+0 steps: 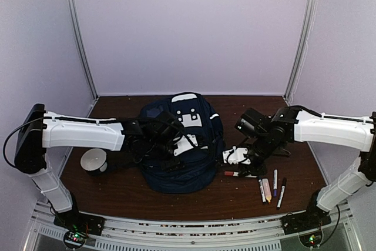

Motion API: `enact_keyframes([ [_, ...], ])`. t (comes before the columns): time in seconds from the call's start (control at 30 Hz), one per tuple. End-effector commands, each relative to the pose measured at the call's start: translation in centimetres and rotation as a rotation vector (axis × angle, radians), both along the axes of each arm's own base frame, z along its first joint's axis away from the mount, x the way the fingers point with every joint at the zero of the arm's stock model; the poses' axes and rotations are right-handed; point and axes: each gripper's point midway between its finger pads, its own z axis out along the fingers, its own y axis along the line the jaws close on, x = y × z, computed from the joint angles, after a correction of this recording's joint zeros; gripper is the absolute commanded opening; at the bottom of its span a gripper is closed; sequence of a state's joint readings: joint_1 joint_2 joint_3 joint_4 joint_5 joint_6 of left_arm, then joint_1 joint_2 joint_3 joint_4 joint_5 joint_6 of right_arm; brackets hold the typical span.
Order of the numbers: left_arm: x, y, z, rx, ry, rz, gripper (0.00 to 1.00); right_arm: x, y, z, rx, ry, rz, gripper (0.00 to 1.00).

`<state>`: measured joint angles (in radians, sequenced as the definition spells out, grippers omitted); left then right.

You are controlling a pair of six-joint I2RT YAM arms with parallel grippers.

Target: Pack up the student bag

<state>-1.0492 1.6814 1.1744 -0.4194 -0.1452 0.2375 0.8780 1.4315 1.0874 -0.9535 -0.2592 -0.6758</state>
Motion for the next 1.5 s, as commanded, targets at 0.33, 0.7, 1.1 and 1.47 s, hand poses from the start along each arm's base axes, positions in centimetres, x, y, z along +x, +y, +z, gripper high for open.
enact_keyframes([
  [0.33,3.1,0.6,2.6,0.091,-0.182,0.107,0.0,0.3,0.4,2.6,0.075,-0.046,-0.016,0.0],
  [0.7,3.9,0.1,10.3,-0.125,-0.235,0.131,0.0,2.9,3.8,6.7,0.106,-0.243,0.054,0.0],
  [1.1,5.4,-0.5,14.8,-0.261,-0.17,0.127,0.0,6.7,11.9,8.6,0.069,-0.62,0.169,0.0],
  [1.47,5.6,-0.6,16.0,-0.33,-0.117,0.118,0.0,10.6,17.3,7.4,0.018,-0.837,0.232,0.0],
])
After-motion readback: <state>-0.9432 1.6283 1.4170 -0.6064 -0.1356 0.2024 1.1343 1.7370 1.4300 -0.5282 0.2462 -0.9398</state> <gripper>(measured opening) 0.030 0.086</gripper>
